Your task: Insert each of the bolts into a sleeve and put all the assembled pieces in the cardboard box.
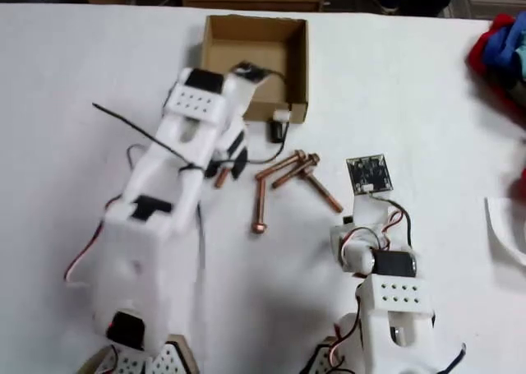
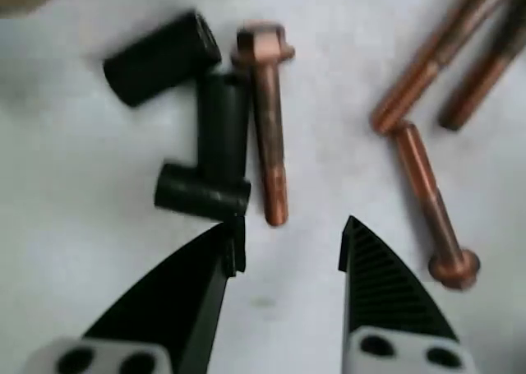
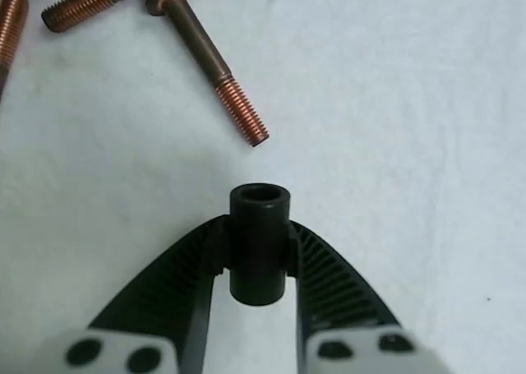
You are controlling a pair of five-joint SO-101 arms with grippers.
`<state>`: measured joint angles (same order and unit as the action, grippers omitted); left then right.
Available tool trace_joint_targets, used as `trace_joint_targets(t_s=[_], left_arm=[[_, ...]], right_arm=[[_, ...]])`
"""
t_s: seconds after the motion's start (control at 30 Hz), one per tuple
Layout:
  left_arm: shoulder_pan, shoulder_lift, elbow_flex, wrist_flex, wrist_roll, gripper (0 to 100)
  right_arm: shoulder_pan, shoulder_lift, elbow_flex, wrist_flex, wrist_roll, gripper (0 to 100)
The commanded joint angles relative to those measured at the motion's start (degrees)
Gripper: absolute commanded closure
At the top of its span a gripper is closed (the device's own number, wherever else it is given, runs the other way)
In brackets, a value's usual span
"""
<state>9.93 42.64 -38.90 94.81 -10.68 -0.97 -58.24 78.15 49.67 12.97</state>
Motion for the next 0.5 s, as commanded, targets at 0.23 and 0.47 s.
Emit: trace_joint_targets(t_s=[0.23, 0.47], left_arm=[[3.8, 19.0, -27.1, 7.5, 0.1, 79], [6.9, 13.5, -24.2, 7.6, 0.4, 79]], right_arm=[[-0.1, -1.3, -1.5, -0.7, -0.3, 97.8], [0.0, -1.3, -1.5, -0.7, -0.4, 97.8]])
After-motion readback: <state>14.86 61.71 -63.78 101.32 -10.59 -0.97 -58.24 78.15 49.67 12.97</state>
